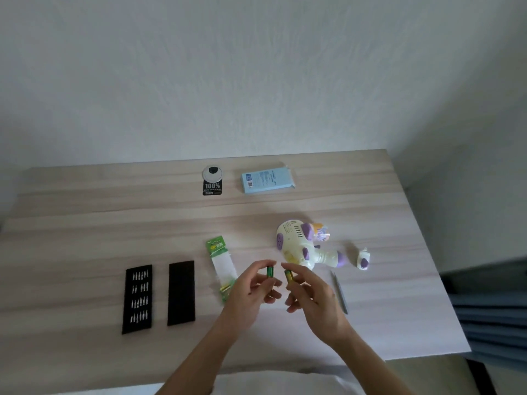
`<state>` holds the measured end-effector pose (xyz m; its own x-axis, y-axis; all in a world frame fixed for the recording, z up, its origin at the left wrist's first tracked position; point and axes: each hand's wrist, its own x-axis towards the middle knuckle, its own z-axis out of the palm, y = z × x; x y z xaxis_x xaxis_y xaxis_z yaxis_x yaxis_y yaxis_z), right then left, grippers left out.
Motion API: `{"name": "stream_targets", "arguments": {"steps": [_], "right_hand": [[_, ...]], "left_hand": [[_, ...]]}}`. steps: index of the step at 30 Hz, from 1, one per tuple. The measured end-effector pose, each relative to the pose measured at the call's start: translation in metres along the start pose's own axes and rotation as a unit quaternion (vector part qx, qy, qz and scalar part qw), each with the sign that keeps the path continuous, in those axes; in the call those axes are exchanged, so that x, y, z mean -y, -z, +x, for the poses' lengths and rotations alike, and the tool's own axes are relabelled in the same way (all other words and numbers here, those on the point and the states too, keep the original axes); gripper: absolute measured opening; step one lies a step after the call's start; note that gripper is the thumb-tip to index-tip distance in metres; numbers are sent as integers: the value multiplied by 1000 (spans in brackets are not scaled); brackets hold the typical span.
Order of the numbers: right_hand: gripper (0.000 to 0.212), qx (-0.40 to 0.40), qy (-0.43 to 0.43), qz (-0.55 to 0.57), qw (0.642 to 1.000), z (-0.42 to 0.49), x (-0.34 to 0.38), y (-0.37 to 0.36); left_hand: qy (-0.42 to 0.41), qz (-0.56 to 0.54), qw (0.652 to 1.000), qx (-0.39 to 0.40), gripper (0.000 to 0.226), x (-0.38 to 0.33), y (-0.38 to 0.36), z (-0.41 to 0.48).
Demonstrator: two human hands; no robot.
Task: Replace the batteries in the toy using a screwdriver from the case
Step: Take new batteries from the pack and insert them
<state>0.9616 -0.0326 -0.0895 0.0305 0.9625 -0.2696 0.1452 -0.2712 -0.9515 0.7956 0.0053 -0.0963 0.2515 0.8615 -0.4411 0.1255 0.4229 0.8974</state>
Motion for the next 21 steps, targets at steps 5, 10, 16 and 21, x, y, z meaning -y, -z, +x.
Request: {"name": "stream_targets", "arguments": {"steps": [5, 10, 16, 21], "right_hand": [[26, -27, -87, 114, 989, -4, -9, 53], [13, -40, -142, 92, 985, 11, -10, 86], [14, -37, -125, -107, 986, 55, -3, 91], [32, -43, -130, -270, 953, 103, 13, 77]], "left_hand": [[50, -41, 995, -80, 25, -4, -43, -5], [100, -98, 975, -174, 19, 1, -63, -2], [172, -191, 940, -224, 5, 1, -65, 15], [197, -196, 933, -230, 5, 8, -53, 41]]}}
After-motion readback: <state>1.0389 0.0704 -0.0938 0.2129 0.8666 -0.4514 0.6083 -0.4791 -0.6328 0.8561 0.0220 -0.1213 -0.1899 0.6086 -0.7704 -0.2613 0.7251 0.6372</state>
